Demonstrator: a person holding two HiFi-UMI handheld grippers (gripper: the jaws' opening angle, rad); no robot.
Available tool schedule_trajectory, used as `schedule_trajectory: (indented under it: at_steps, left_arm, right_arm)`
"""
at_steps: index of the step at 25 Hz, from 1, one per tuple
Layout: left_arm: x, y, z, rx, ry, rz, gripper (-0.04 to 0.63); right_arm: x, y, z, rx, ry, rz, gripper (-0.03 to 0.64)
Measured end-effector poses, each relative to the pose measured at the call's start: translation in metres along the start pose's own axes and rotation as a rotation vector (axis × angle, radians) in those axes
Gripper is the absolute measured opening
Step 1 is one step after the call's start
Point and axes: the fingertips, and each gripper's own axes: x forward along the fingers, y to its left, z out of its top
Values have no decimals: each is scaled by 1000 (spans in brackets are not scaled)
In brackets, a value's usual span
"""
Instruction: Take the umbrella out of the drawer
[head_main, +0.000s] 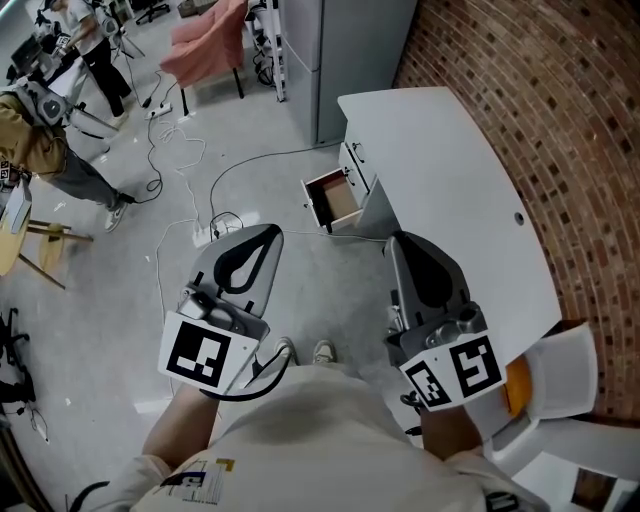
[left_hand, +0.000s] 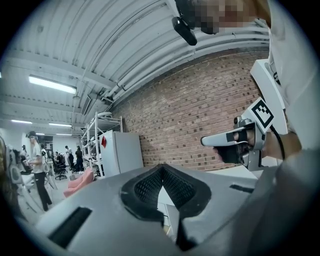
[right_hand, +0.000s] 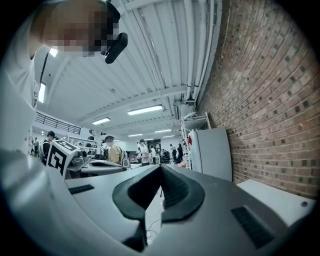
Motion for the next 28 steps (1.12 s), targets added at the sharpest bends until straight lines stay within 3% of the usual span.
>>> schedule_trajectory:
  at_steps: [16,21,28]
  left_arm:
    - [17,-39,0,17,14,32,8]
    - [14,-38,5,23,-1,72,8]
    - [22,-33,0,27,-7,68,8]
  right_arm:
    - [-25,-29,-13,-4,18,50,8]
    - [-27,-31,-18,1,31,60,8]
    - [-16,-33,-21,-24,30,71,8]
